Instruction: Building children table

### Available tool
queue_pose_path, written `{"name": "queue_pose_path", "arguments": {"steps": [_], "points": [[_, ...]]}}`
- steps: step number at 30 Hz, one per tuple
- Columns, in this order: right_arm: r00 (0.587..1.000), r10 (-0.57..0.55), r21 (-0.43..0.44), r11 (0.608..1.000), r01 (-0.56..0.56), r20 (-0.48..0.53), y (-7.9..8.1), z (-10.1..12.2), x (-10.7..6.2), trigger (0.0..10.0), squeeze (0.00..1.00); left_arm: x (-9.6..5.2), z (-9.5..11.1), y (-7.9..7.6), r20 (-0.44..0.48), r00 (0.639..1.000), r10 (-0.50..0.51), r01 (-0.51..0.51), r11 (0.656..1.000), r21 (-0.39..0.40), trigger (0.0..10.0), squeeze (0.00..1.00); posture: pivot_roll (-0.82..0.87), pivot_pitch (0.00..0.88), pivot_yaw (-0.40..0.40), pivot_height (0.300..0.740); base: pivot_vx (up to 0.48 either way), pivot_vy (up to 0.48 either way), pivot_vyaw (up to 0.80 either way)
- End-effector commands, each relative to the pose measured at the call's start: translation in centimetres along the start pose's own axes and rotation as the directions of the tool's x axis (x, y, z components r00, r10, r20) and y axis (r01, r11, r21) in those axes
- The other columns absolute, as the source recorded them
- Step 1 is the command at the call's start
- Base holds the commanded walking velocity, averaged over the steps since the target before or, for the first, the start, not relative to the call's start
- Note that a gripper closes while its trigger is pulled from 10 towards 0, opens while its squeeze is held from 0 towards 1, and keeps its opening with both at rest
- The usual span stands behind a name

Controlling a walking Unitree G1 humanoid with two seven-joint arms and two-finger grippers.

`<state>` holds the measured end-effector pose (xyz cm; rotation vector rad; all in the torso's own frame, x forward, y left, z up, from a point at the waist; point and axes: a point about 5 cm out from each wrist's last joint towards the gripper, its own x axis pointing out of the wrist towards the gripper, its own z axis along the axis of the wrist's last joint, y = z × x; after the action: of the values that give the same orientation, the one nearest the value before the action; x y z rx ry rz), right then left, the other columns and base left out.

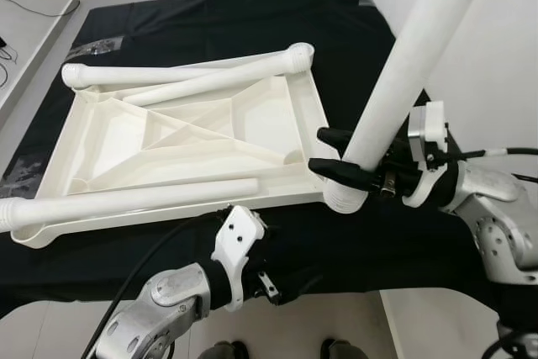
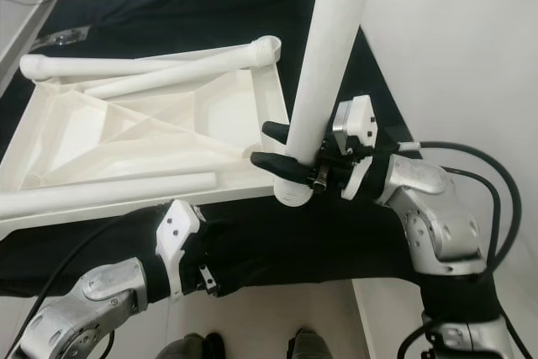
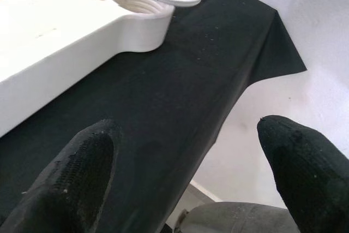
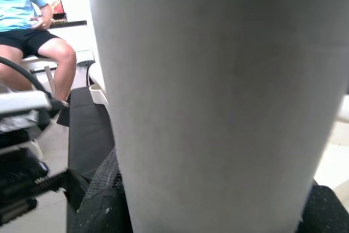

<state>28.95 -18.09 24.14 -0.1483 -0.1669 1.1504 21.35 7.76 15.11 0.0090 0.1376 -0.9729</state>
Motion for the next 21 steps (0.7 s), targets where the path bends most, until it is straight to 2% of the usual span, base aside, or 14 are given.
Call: {"name": "queue_pose_path", "arguments": {"steps": [1, 3, 4, 7, 14, 17, 21], "points": [[0.999, 0.017, -0.025, 1.000, -0.018, -0.028, -0.3, -0.4, 0.4, 10.0, 0.00, -0.4, 0.1, 0.0, 0.000, 1.000, 0.020, -0.020, 0.999, 0.045, 10.0, 0.00, -0.03, 0.223, 0.042, 0.740, 0.000, 0.000, 0.00], [0.999, 0.011, -0.030, 0.999, -0.012, -0.037, -0.5, -0.5, 0.5, 10.0, 0.00, -0.5, 0.2, 0.1, 0.005, 1.000, 0.027, -0.027, 0.998, 0.062, 10.0, 0.00, -0.03, 0.223, 0.042, 0.740, 0.000, 0.000, 0.00], [0.999, 0.007, -0.033, 0.999, -0.008, -0.042, -0.7, -0.6, 0.5, 10.0, 0.00, -0.6, 0.5, 0.3, 0.022, 0.999, 0.041, -0.043, 0.997, 0.065, 0.0, 0.00, -0.02, 0.229, 0.041, 0.740, 0.000, 0.000, 0.00], [0.999, 0.009, -0.032, 0.999, -0.010, -0.046, -1.1, -0.7, 0.4, 10.0, 0.00, -0.9, 1.0, 0.4, 0.047, 0.998, 0.045, -0.047, 0.997, 0.058, 0.0, 0.00, -0.01, 0.238, 0.042, 0.740, 0.000, 0.000, 0.00], [0.998, 0.018, -0.026, 0.999, -0.019, -0.052, -1.7, -1.1, 0.2, 10.0, 0.00, -1.3, 1.2, 0.1, 0.044, 0.999, 0.026, -0.029, 0.997, 0.070, 0.0, 0.00, 0.01, 0.245, 0.048, 0.740, 0.000, 0.000, 0.00], [0.998, 0.034, 0.023, 0.999, -0.033, -0.044, -1.9, -2.2, 0.3, 10.0, 0.00, -1.6, 1.5, 0.4, 0.046, 0.998, 0.044, -0.047, 0.996, 0.078, 0.0, 0.00, 0.03, 0.249, 0.054, 0.740, 0.000, 0.000, 0.00], [0.999, 0.028, 0.045, 0.999, -0.026, -0.039, -2.0, -2.8, 0.4, 10.0, 0.00, -1.7, 1.6, 0.6, 0.047, 0.998, 0.049, -0.053, 0.995, 0.080, 0.0, 0.00, 0.04, 0.253, 0.059, 0.740, 0.000, 0.000, 0.00]]}}
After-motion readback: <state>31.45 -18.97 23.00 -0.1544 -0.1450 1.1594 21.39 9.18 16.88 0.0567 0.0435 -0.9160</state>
